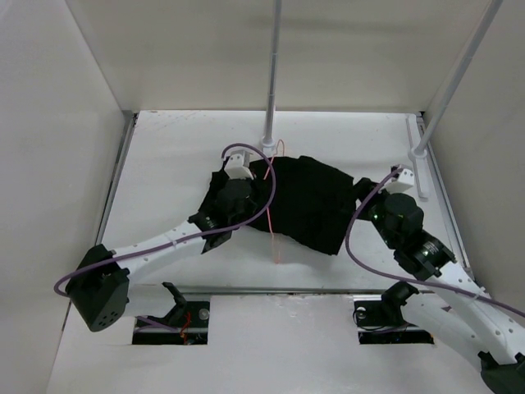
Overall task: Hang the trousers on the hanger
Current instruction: Place trousers on hanger
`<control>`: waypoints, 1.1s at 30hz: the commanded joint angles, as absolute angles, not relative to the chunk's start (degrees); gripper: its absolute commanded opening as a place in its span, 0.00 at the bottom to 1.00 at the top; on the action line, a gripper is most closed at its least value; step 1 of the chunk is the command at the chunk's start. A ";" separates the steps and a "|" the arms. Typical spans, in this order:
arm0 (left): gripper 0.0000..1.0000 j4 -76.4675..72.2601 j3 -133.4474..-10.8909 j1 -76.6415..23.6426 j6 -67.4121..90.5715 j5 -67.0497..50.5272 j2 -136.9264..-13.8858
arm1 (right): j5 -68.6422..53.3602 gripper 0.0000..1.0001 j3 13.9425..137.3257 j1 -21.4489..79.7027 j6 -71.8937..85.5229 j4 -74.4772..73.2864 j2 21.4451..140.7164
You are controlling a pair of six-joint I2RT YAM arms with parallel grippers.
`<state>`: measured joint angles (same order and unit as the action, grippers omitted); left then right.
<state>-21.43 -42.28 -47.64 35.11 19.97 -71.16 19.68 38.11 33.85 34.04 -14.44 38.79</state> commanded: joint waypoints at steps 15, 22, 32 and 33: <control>0.03 -21.36 -50.01 -48.73 33.05 20.74 -71.46 | 4.04 0.47 36.30 49.87 37.71 11.76 45.86; 0.03 -19.78 -50.89 -49.79 33.31 20.74 -70.66 | 0.79 0.66 38.23 51.37 37.88 18.81 55.97; 0.03 -19.25 -51.24 -52.07 34.10 20.74 -69.70 | -0.79 0.52 40.60 51.37 38.58 25.75 68.37; 0.03 -19.16 -51.24 -52.16 34.19 20.74 -69.52 | -0.62 0.49 40.69 51.28 38.58 26.10 69.16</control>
<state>-16.36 -47.79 -51.57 33.43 20.60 -72.10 0.38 37.54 50.76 38.20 19.40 68.07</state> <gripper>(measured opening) 0.035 0.501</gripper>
